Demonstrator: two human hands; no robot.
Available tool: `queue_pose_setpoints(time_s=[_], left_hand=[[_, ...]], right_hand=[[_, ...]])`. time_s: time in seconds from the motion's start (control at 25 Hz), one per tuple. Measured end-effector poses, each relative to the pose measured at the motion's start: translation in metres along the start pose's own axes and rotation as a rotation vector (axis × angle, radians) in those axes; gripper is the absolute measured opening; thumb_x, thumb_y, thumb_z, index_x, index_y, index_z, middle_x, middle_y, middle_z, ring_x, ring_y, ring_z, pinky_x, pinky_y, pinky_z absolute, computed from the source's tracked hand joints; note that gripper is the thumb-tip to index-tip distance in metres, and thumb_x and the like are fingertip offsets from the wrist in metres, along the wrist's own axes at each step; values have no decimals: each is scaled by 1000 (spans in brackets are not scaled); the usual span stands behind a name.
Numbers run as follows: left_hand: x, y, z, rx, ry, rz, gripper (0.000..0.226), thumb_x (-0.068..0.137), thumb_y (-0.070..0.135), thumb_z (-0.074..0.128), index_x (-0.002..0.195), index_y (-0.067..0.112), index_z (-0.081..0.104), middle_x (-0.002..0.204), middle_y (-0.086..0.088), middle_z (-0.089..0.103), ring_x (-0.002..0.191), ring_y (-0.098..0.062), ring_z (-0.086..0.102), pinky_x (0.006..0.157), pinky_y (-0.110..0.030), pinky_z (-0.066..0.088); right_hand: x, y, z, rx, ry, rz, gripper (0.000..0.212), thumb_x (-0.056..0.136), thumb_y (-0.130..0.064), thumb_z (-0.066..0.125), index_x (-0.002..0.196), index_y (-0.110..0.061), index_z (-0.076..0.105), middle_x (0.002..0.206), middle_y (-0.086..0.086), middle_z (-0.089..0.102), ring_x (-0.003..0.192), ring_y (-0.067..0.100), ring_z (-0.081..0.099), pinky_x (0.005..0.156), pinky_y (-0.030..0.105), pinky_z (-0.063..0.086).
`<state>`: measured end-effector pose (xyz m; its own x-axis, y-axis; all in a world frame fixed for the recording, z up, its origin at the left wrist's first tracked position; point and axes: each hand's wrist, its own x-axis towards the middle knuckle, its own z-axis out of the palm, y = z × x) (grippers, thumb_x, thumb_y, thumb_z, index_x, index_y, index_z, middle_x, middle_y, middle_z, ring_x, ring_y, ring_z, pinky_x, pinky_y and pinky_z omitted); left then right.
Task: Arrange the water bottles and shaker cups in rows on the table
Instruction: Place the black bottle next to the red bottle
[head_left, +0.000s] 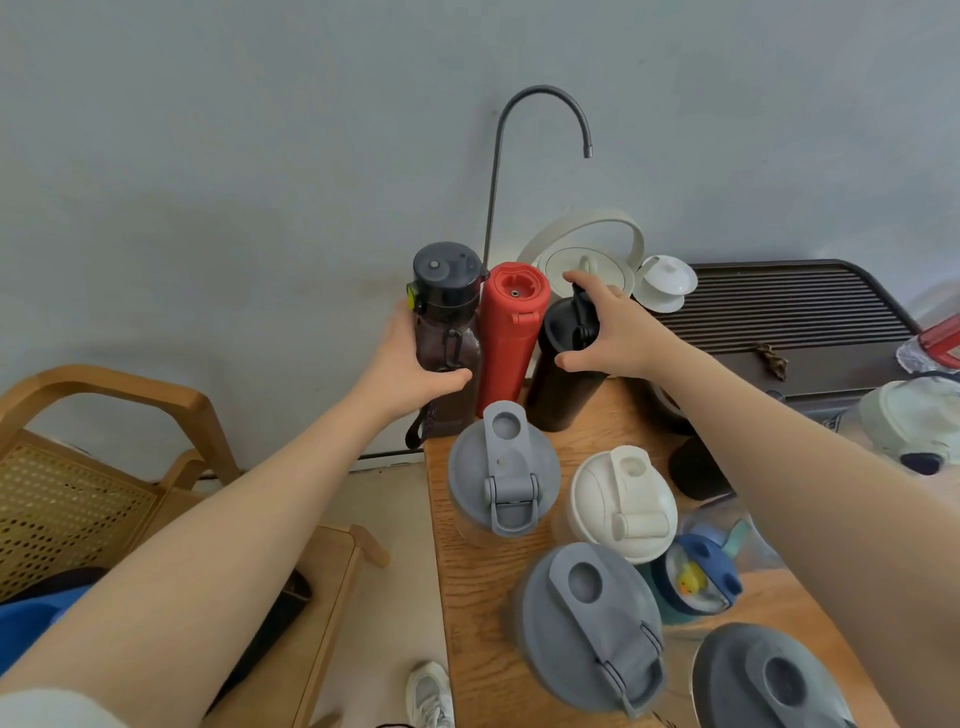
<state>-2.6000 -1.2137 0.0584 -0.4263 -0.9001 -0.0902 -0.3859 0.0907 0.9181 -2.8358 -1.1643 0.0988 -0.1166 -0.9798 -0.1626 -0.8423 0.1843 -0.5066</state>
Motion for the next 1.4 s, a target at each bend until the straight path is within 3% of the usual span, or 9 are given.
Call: queue_pose_setpoints(time_s=[0.08, 0.2, 0.32, 0.48, 0.76, 0.96, 1.08, 1.24, 1.4], left_hand=[[-1, 0, 4, -2, 7, 6, 75, 54, 29, 74, 116, 36, 32, 126, -8, 48, 115, -22, 51, 98, -43, 46], [-1, 0, 5, -19, 0, 8, 75, 52, 34, 73, 114, 41, 30, 127, -8, 48, 117, -23, 50, 99, -44, 45], [0, 2, 3, -21, -5, 5, 74, 58, 24, 76, 117, 36, 31, 128, -8, 47, 117, -23, 49, 98, -39, 44], [-1, 2, 3, -19, -3, 8, 75, 63, 19, 76, 121, 32, 31, 128, -7, 49, 115, -21, 51, 95, -35, 43], [-4, 6, 13, -13, -6, -5, 66, 49, 41, 70, 100, 57, 32, 124, -6, 51, 112, -23, 54, 97, -47, 46], [1, 6, 19, -3, 15, -5, 70, 48, 40, 69, 105, 51, 30, 122, -9, 51, 113, -25, 53, 97, -50, 45], [2, 4, 19, 17, 7, 1, 69, 48, 41, 68, 106, 49, 31, 120, -10, 52, 114, -27, 52, 98, -51, 45], [1, 6, 20, 28, 4, -2, 69, 48, 42, 68, 107, 46, 33, 120, -11, 52, 112, -27, 53, 97, -50, 45], [0, 8, 19, 42, -10, 9, 68, 55, 34, 70, 110, 42, 32, 120, -10, 53, 113, -26, 52, 98, -48, 45]], right_hand=[[0, 2, -6, -80, -65, 24, 102, 66, -33, 78, 144, -30, 13, 143, 14, 29, 129, 36, 37, 101, 36, 37], [0, -15, -21, -174, 0, -88, 109, 64, -50, 77, 147, -27, 10, 156, 12, 12, 143, 34, 12, 115, 52, 19], [12, -44, -19, -188, -97, -270, 103, 67, -43, 77, 146, -25, 14, 150, 11, 30, 135, 31, 34, 110, 50, 32], [19, -52, -1, -289, -87, -239, 93, 69, -34, 76, 142, -27, 19, 135, 11, 42, 115, 33, 51, 91, 39, 46], [10, -43, -10, -377, -25, -213, 89, 67, -39, 75, 141, -27, 26, 125, 12, 46, 108, 32, 52, 90, 43, 47], [8, -31, -7, -423, 28, -216, 99, 67, -52, 72, 146, -31, 14, 134, 12, 46, 127, 34, 38, 111, 49, 24], [-3, -9, -14, -420, 94, -65, 124, 56, -62, 74, 147, -29, -4, 153, 10, 23, 143, 34, 12, 114, 58, 6], [-25, 28, -13, 29, 46, 123, 119, 56, -46, 81, 146, -29, 5, 148, 8, 30, 136, 28, 33, 111, 50, 31], [-22, 23, -5, -25, 68, 110, 107, 60, -34, 78, 144, -29, 11, 139, 11, 40, 119, 31, 50, 97, 46, 47]])
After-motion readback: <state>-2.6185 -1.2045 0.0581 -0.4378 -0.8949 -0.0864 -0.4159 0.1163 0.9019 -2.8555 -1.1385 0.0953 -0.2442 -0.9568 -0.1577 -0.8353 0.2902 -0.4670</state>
